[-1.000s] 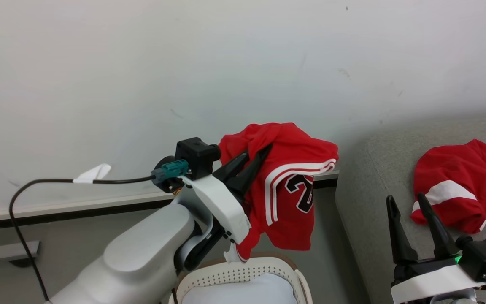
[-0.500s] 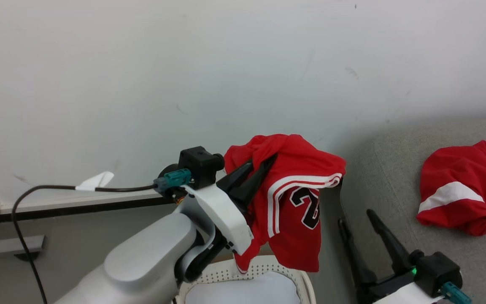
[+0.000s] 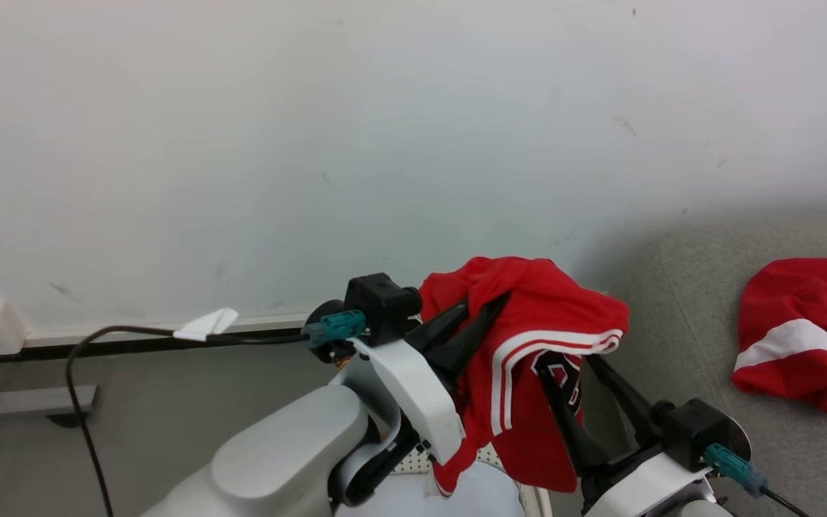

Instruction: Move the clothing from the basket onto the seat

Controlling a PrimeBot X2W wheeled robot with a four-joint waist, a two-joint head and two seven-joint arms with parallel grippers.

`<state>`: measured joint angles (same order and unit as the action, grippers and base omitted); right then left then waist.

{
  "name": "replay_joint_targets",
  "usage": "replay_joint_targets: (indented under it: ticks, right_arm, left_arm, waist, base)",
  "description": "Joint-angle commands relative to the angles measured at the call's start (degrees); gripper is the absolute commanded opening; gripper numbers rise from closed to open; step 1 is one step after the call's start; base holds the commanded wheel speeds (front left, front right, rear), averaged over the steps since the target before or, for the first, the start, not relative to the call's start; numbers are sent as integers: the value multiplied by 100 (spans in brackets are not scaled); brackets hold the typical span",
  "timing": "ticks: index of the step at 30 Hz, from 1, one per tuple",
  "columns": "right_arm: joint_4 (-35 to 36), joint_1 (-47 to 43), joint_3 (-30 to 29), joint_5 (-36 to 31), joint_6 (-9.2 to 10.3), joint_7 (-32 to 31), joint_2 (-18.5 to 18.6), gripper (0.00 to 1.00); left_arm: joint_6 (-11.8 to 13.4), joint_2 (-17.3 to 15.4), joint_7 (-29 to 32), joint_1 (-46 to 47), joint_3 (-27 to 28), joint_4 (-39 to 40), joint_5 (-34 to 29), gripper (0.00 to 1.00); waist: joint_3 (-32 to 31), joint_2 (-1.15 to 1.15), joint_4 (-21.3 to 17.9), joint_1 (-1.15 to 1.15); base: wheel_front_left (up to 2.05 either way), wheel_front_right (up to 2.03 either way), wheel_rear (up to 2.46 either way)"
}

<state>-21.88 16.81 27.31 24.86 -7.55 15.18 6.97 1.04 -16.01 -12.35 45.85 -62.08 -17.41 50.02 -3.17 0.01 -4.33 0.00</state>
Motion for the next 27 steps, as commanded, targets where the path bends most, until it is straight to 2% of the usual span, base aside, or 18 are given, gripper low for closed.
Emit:
replay_joint_targets:
  ticks: [1,11,19,20,21,22,27]
  right_arm:
    - [-99,42,38,37,13,-6,41,100]
    - [-1072,678,931,620,13,-5,-8,100]
    - [-1344,835,1092,878,13,-5,-20,100]
    - [-1368,814,1053,895,13,-5,-34,86]
    - [-1354,805,1013,891,13,-5,-44,32]
    - [-1319,785,982,893,13,-5,-53,0]
    - [-1189,656,860,889,13,-5,-35,0]
  left_arm:
    - [-20,18,-5,-54,-21,27,-19,0]
    - [-147,218,100,-106,-214,15,46,0]
    - [-138,218,108,-151,-229,-61,88,0]
    - [-132,219,107,-153,-222,-69,106,0]
    - [-126,216,105,-153,-216,-78,121,0]
    - [-126,208,100,-156,-210,-88,137,0]
    - [-115,186,75,-178,-195,-123,162,0]
  waist:
    - [-8,-1,48,0]
    - [-98,-1,320,0]
    - [-158,-1,397,0]
    - [-161,-1,395,0]
    - [-162,-1,388,0]
    - [-164,-1,378,0]
    - [-141,-1,304,0]
  base:
    - [0,0,0]
    - [0,0,0]
    - [0,0,0]
    - [0,0,0]
    - [0,0,0]
    - [0,0,0]
    - [0,0,0]
